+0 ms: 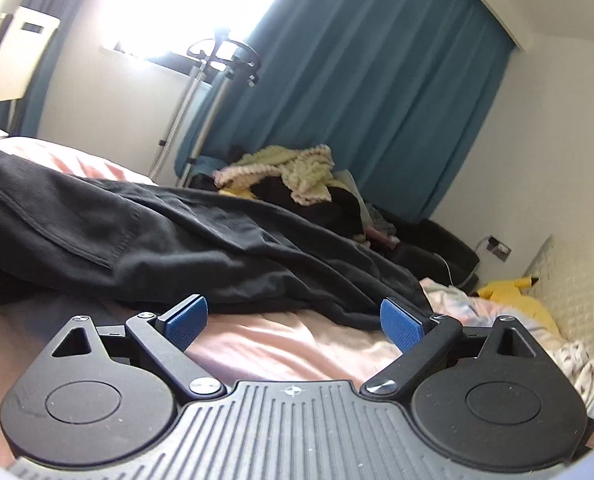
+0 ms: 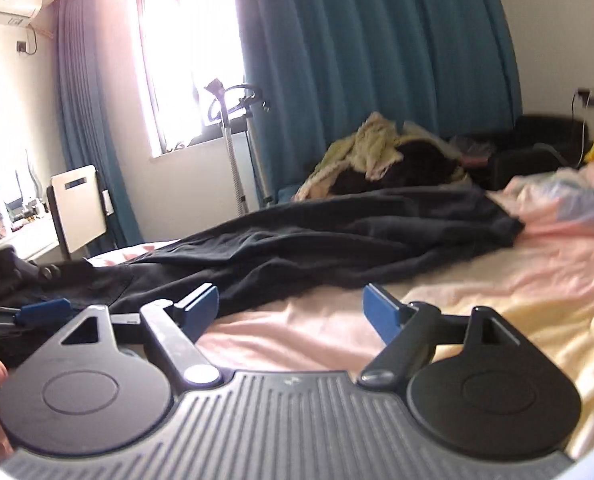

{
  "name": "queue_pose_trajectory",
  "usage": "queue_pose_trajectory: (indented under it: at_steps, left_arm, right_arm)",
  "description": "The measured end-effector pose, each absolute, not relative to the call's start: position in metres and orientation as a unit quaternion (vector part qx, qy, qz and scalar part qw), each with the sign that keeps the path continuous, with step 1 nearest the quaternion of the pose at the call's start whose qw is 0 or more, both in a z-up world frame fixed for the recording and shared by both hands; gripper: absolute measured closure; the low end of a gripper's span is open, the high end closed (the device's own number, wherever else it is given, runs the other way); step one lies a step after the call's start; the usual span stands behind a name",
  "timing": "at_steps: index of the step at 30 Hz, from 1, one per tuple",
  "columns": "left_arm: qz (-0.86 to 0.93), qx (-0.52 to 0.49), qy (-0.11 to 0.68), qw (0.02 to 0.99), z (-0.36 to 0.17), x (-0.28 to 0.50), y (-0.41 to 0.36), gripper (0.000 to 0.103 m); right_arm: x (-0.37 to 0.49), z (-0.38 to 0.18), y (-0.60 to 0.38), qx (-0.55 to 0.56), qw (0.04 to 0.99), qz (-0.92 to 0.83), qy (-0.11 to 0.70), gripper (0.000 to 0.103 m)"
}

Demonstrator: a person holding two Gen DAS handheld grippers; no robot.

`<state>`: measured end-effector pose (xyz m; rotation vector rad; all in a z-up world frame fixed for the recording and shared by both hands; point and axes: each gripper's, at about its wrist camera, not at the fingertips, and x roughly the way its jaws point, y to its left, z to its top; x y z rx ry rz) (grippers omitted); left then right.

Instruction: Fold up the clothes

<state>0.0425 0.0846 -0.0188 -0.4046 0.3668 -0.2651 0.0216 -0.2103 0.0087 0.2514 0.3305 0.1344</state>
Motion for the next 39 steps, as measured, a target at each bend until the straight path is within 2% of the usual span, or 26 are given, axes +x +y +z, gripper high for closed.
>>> queue_pose_trajectory:
  at_steps: [4,10,12,14,21,25,28,30,32,36,39]
  left_arm:
    - [-0.155,-0.183,0.146,0.96,-0.012,0.011,0.09,0.008]
    - [-0.166,-0.161,0.122,0.965,0.0,-0.025,0.103,0.008]
    - [-0.165,-0.166,0.107,0.966,0.012,-0.03,0.124,0.008]
    - [-0.142,-0.174,0.101,0.969,0.024,-0.026,0.15,0.005]
    - [-0.002,-0.225,0.103,0.969,0.044,0.023,0.286,0.004]
    - [0.082,-0.297,0.167,0.937,0.026,0.077,0.379,0.004]
    - [0.137,-0.321,0.242,0.905,-0.004,0.11,0.43,0.005]
    - [0.132,-0.377,0.289,0.87,-0.03,0.122,0.456,0.005]
    - [0.107,-0.434,0.306,0.841,-0.051,0.13,0.471,0.006]
    - [0.06,-0.484,0.323,0.811,-0.073,0.147,0.476,0.006]
    - [0.021,-0.504,0.342,0.793,-0.082,0.163,0.472,0.011]
  right_arm:
    - [0.02,0.013,-0.213,0.158,0.972,0.071,0.157,0.018]
    - [0.023,0.012,-0.204,0.129,0.974,0.087,0.164,0.017]
    - [0.025,0.011,-0.205,0.131,0.973,0.089,0.168,0.013]
    - [0.024,0.011,-0.204,0.12,0.976,0.076,0.164,0.001]
    - [0.03,0.006,-0.2,0.123,0.973,0.074,0.18,0.0]
    - [0.034,0.002,-0.192,0.112,0.971,0.085,0.195,0.0]
    - [0.037,-0.001,-0.186,0.121,0.965,0.106,0.209,0.0]
    - [0.04,-0.005,-0.183,0.128,0.959,0.121,0.222,0.0]
    - [0.041,-0.008,-0.179,0.129,0.955,0.131,0.233,0.0]
    - [0.048,-0.013,-0.169,0.125,0.95,0.138,0.249,0.0]
    - [0.055,-0.017,-0.165,0.13,0.945,0.143,0.263,0.0]
